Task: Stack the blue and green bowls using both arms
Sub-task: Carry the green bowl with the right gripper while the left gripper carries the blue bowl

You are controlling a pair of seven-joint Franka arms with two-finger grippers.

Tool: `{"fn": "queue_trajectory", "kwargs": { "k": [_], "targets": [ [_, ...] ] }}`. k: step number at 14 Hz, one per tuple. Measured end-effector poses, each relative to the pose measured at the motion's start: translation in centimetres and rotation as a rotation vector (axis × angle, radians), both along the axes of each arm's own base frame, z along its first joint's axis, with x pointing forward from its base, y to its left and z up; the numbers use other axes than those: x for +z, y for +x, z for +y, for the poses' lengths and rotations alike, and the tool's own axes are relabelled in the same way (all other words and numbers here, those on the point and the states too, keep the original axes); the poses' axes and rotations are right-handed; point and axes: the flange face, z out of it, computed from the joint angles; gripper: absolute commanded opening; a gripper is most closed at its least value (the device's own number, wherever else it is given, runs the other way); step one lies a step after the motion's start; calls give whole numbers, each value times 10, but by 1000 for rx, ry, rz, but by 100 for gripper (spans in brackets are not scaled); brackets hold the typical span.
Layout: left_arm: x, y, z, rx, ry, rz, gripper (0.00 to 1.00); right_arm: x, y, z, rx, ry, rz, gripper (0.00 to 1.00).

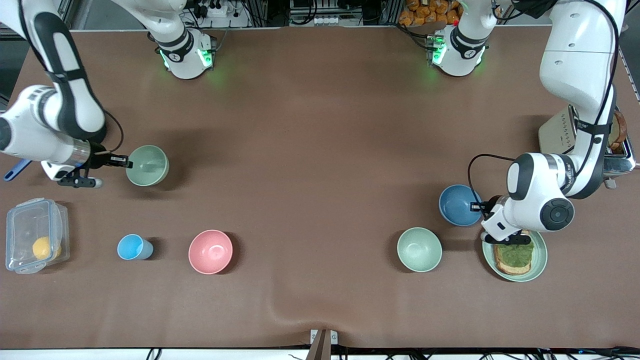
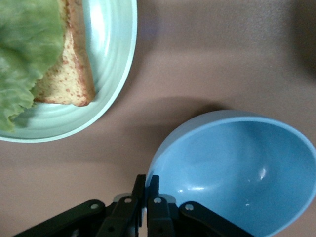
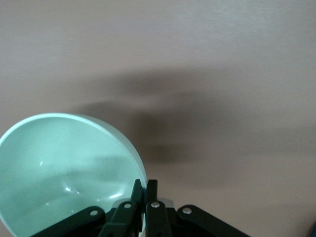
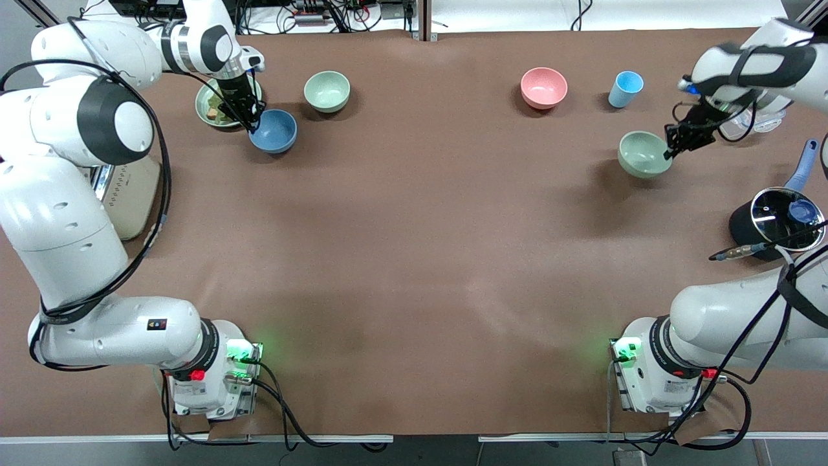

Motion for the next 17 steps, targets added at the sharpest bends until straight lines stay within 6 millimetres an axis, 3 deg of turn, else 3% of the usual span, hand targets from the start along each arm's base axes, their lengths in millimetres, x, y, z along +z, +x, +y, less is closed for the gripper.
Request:
{"fn": "queue_trajectory", "kwargs": {
  "k": [2, 4, 7, 11, 15, 17],
  "targets": [
    [0, 0, 1, 1, 0, -1, 0, 22, 9, 12, -12, 27, -4, 0],
    [3, 2, 2, 5, 0, -8, 0, 35, 15, 42, -45, 13, 5, 0],
    [15, 8, 2, 49, -37, -33, 0, 52, 19, 117, -113, -30, 27, 0],
    [51, 13, -5, 118, -125, -79, 0, 65, 12, 228, -236, -94, 34, 0],
    [76, 15, -15, 195, -233, -101, 0, 65, -12, 339, -317, -120, -19, 0],
    [76, 14, -17, 202, -242, -98, 0, 61, -28, 379, -344, -123, -33, 0]
  ]
}}
